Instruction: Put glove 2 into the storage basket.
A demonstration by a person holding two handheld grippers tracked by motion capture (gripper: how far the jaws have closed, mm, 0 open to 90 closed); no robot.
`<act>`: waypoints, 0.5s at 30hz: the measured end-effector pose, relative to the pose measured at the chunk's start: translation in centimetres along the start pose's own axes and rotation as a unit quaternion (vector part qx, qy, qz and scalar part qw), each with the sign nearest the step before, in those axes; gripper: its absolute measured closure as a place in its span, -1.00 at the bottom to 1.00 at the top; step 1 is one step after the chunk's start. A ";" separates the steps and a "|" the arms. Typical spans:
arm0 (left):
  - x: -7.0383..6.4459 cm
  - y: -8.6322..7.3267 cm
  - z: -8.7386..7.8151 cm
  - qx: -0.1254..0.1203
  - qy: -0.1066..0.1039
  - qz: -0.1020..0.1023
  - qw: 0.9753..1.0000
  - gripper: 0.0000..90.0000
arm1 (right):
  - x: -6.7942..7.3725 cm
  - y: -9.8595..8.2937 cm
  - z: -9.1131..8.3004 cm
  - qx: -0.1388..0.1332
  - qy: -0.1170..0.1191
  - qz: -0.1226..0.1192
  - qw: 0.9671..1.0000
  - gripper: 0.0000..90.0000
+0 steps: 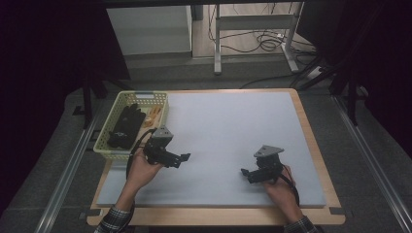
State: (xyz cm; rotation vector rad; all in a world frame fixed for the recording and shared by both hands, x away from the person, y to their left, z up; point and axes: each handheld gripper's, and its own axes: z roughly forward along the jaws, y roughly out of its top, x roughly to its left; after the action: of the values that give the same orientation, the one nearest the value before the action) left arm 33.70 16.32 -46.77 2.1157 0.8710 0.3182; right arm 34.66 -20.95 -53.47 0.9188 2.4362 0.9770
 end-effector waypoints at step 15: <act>-1.8 -3.1 3.8 0.016 -0.016 0.018 1.000 -0.99 | 0.0 0.0 0.0 -0.001 0.000 0.000 1.000 -0.87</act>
State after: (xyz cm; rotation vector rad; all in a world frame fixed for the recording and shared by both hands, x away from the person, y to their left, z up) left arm 32.71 14.23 -51.46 2.1617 0.8257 0.2904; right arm 34.65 -20.94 -53.47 0.9180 2.4355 0.9783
